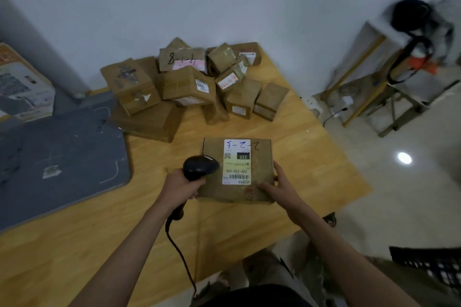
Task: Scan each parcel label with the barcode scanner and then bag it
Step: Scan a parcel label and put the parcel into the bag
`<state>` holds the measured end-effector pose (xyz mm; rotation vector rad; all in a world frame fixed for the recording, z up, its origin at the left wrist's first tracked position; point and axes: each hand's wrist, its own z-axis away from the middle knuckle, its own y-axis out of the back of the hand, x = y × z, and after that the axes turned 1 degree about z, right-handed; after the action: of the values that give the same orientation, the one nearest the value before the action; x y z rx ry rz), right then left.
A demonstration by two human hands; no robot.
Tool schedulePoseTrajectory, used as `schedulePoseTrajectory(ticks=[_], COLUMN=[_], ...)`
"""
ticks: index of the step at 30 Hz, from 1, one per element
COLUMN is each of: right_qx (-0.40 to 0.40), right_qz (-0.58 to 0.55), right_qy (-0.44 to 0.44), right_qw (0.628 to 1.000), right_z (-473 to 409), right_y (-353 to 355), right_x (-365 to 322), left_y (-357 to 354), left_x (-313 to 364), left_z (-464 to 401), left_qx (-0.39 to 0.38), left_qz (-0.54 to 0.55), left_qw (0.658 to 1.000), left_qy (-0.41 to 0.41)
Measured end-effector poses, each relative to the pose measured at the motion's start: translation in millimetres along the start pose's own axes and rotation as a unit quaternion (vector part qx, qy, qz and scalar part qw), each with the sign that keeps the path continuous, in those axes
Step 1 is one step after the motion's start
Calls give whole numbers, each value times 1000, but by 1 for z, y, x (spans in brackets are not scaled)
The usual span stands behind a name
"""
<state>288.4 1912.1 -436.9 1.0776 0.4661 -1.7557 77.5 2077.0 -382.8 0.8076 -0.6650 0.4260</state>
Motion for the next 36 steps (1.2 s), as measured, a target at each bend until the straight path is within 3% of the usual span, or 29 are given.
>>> schedulePoseTrajectory(ticks=[10,21,31,36], right_qx=[165,311,342,325], right_qz=[-74,-173,-300,-437], right_qy=[19,-38,-144,-203], right_qw=[983,934,879,814], right_z=[125,245,341,378], right_y=[-18,26,58,69], right_x=[57,125,230,291], left_y=[-9,-99,-232,-306], left_x=[-23,15,26,15], left_z=[68,129,182,209], left_qx=[-75,-217,-316,-373], left_qz=[-73,-155,-241,-303], left_qw=[988,941,890,846], left_qy=[-118,-207,-222,-229])
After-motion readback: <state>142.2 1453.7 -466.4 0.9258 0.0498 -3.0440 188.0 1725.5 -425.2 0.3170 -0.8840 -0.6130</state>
